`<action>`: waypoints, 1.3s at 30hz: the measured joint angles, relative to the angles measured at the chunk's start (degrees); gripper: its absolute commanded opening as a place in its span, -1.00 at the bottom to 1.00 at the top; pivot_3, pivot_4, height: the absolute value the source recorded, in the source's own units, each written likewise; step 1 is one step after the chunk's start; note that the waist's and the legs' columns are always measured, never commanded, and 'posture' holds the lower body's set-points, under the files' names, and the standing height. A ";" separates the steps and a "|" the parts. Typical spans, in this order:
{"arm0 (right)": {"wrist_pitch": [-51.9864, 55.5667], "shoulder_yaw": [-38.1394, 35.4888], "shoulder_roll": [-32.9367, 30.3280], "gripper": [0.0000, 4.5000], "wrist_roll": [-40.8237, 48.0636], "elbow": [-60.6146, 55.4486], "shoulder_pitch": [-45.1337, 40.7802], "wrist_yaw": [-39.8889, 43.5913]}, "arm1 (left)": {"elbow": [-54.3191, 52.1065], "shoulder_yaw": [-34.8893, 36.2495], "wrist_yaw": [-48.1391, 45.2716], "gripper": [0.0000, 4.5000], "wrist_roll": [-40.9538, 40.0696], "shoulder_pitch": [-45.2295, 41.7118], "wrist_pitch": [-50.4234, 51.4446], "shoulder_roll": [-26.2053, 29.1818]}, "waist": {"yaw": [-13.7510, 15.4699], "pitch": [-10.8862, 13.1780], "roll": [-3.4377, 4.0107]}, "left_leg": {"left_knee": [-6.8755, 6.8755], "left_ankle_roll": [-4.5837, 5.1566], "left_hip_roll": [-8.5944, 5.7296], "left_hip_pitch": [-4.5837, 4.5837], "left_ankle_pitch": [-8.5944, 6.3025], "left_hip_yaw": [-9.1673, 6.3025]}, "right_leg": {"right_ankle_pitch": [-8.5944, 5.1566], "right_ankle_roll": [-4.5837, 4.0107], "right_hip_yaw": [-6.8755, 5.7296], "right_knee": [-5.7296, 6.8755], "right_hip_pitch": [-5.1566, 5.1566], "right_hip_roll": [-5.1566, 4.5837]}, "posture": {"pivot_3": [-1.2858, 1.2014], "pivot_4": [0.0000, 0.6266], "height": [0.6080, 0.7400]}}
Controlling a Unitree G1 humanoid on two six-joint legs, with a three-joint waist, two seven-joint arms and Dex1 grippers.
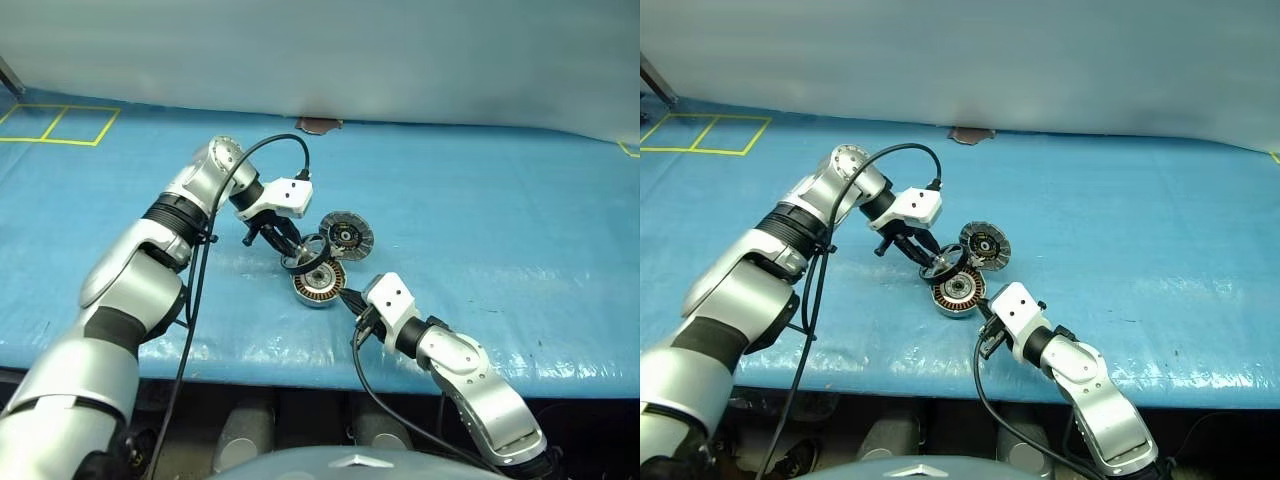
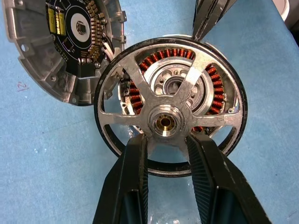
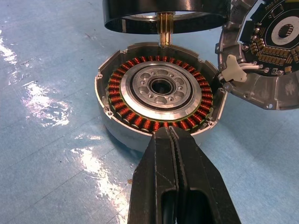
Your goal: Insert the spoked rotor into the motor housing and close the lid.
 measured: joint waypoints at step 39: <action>0.36 -0.15 -1.10 -0.99 -1.03 -0.24 0.04 0.48 | -5.33 -0.01 0.00 -0.59 -2.44 1.35 0.33 3.95 | -0.01 0.00 0.00 | 0.05 0.00 0.00 0.00 0.00 0.00 | 0.01 0.01 0.00 0.01 0.02 0.00 | 0.03 -0.52 1.00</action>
